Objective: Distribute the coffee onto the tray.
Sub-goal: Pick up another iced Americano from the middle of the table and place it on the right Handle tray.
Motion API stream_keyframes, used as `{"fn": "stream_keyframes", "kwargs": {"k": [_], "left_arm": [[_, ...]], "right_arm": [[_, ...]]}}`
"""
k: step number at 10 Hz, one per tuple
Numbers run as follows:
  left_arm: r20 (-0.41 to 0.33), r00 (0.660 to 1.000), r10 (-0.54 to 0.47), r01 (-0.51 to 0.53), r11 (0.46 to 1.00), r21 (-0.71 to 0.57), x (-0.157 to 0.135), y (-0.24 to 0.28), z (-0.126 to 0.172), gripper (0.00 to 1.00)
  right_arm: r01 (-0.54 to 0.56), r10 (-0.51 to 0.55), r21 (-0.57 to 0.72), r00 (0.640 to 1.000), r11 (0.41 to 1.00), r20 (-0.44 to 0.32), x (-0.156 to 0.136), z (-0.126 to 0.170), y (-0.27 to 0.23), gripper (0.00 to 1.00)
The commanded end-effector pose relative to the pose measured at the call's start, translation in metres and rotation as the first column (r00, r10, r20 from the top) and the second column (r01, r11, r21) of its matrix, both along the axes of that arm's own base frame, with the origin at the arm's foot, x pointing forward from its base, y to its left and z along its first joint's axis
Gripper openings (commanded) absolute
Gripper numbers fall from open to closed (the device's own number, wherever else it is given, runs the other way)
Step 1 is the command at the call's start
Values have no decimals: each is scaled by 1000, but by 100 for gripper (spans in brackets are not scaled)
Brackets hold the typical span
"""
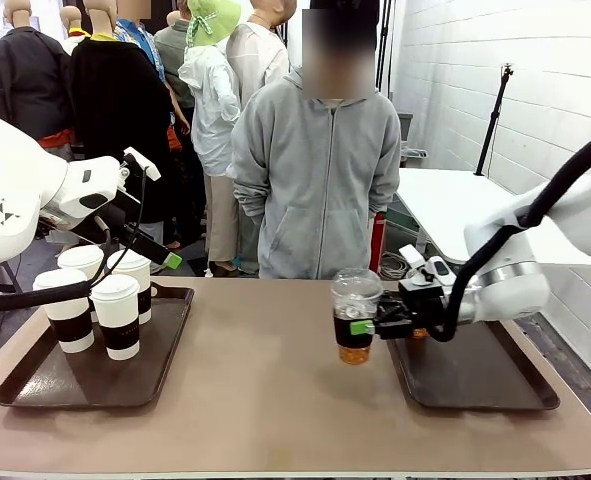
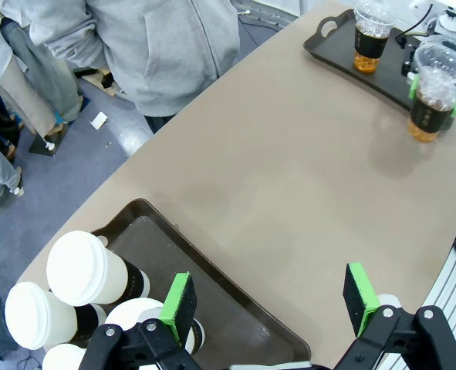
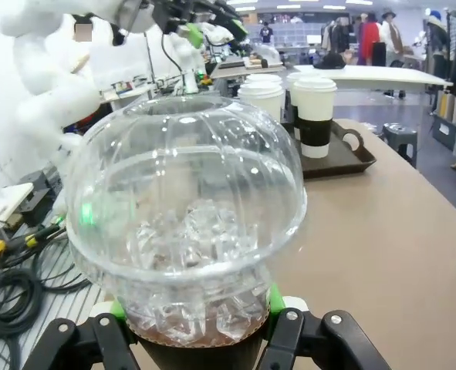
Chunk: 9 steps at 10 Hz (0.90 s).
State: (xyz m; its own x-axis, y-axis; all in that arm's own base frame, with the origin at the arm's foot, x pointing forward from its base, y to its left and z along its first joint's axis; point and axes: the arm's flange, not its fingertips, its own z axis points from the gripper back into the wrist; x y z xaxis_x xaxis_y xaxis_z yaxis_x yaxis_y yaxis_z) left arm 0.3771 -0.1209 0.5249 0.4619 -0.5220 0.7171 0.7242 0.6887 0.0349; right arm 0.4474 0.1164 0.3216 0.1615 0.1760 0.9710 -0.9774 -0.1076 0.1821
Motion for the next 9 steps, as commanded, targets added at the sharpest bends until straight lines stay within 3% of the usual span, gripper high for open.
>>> {"fn": "stream_keyframes", "kwargs": {"k": [1, 4, 9], "left_arm": [[-3, 1000, -2, 2, 1000, -6, 1, 2, -1, 100], [-3, 1000, -2, 2, 1000, -6, 1, 2, -1, 100], [-3, 1000, -2, 2, 1000, -6, 1, 2, -1, 100]], "right_arm": [[-32, 31, 34, 999, 999, 18, -11, 7, -28, 69], [-32, 31, 27, 998, 999, 52, -25, -5, -79, 69], [84, -85, 15, 992, 996, 95, -29, -31, -143, 69]]}}
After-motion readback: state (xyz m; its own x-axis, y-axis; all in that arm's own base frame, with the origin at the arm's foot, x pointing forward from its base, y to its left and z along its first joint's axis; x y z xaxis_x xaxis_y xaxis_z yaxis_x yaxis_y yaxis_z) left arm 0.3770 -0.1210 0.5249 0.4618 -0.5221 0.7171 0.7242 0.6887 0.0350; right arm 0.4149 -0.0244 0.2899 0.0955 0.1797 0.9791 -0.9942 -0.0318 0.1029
